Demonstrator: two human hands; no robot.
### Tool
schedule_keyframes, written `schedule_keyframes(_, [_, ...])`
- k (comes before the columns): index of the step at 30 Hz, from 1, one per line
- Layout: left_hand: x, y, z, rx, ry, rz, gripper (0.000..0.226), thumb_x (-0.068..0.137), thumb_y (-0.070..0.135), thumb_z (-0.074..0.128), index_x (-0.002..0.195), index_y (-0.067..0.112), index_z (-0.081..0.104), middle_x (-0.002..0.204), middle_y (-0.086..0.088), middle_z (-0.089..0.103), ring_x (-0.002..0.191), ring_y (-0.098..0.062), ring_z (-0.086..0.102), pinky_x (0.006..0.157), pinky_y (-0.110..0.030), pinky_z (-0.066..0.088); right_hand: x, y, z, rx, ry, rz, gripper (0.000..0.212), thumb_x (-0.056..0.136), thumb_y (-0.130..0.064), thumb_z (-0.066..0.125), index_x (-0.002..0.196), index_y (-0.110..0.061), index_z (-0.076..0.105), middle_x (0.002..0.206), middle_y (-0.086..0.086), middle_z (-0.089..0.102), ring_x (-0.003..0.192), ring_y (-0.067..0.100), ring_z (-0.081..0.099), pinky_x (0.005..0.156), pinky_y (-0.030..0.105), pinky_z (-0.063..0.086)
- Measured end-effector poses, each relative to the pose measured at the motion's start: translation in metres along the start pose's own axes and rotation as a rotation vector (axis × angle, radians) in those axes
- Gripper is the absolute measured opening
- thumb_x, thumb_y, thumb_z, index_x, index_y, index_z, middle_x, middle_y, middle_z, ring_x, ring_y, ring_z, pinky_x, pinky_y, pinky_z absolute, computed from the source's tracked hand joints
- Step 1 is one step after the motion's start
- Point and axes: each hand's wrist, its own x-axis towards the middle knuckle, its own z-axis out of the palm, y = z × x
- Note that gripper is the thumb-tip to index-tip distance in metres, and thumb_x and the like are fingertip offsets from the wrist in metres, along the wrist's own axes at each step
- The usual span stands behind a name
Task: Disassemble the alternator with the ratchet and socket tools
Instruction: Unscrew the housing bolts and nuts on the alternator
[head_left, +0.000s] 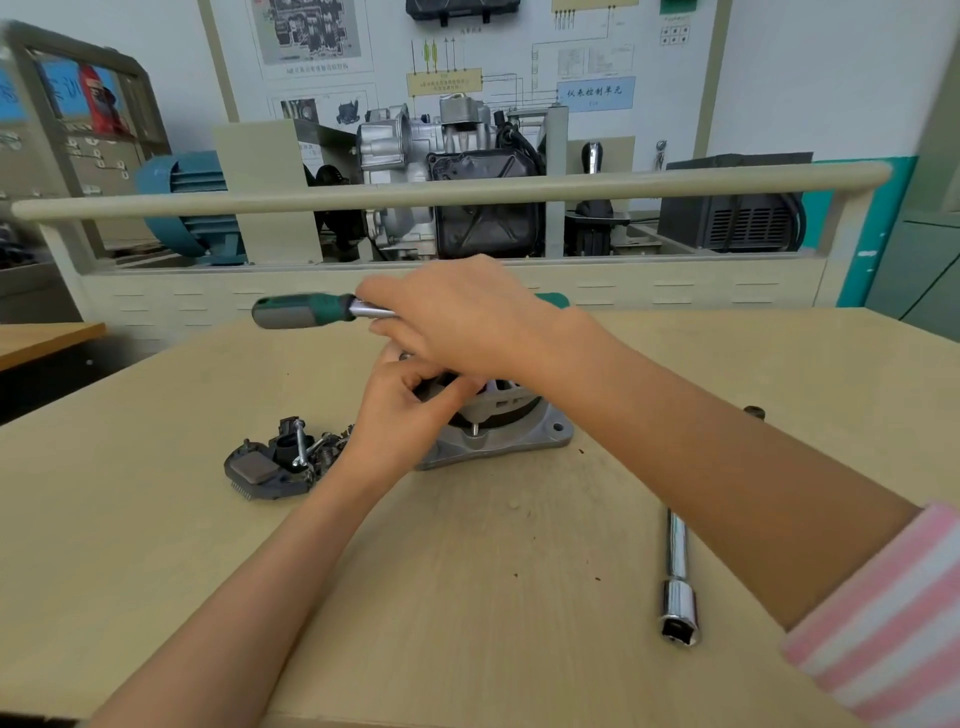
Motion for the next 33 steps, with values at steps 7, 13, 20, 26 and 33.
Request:
schedule_keyframes(7, [-0.002,0.004,0.001,-0.022,0.028,-0.006,0.004,0.081,0.005,0.067,0.077,0.007,0.067,0.066,-0.009,0.068,0.063,-0.015,0.063,0.056,-0.024,0.046,-0.006,-0.001,0.005,-0.089,0.099,-0.166,0.037,0.098,-0.052,0.022,0.099,-0.025,0.047,0.083,-0.005,0.049,0.078,0.018,0.052,0.064,0.029,0.028])
schedule_keyframes(13, [0.0,0.004,0.005,0.012,0.094,-0.052,0.05,0.074,-0.006,0.063,0.039,0.028,0.053,0.065,-0.013,0.054,0.065,-0.021,0.043,0.052,-0.008,0.031,-0.006,-0.011,0.008,-0.028,0.097,0.122,0.052,0.1,-0.027,0.036,0.147,-0.015,0.018,0.114,0.008,0.057,0.086,0.024,0.056,0.061,0.032,0.033])
schedule_keyframes(20, [0.0,0.01,0.01,0.125,0.143,-0.043,0.058,0.071,-0.013,0.052,0.031,0.029,0.05,0.057,0.009,0.043,0.062,-0.008,0.031,0.048,-0.006,0.028,0.007,-0.02,0.011,0.039,-0.041,0.833,0.066,0.096,-0.006,0.038,0.136,0.021,-0.007,0.143,0.037,0.021,0.12,0.041,0.047,0.078,0.041,0.057])
schedule_keyframes(26, [-0.002,0.012,0.006,0.148,0.08,-0.01,0.052,0.068,0.0,0.052,0.038,0.042,0.054,0.052,0.013,0.043,0.071,-0.008,0.035,0.057,-0.01,0.031,0.009,-0.017,0.013,0.026,-0.069,0.785,0.069,0.093,-0.004,0.042,0.142,0.015,-0.003,0.135,0.027,0.042,0.113,0.032,0.054,0.067,0.029,0.047])
schedule_keyframes(33, [-0.004,0.008,0.003,0.103,0.063,0.013,0.027,0.078,0.006,0.065,0.058,0.024,0.063,0.066,0.016,0.06,0.094,-0.022,0.049,0.08,-0.035,0.045,-0.001,-0.009,0.005,0.025,0.082,0.292,0.035,0.101,-0.028,0.036,0.134,-0.018,0.042,0.094,0.002,0.062,0.075,0.022,0.052,0.051,0.028,0.026])
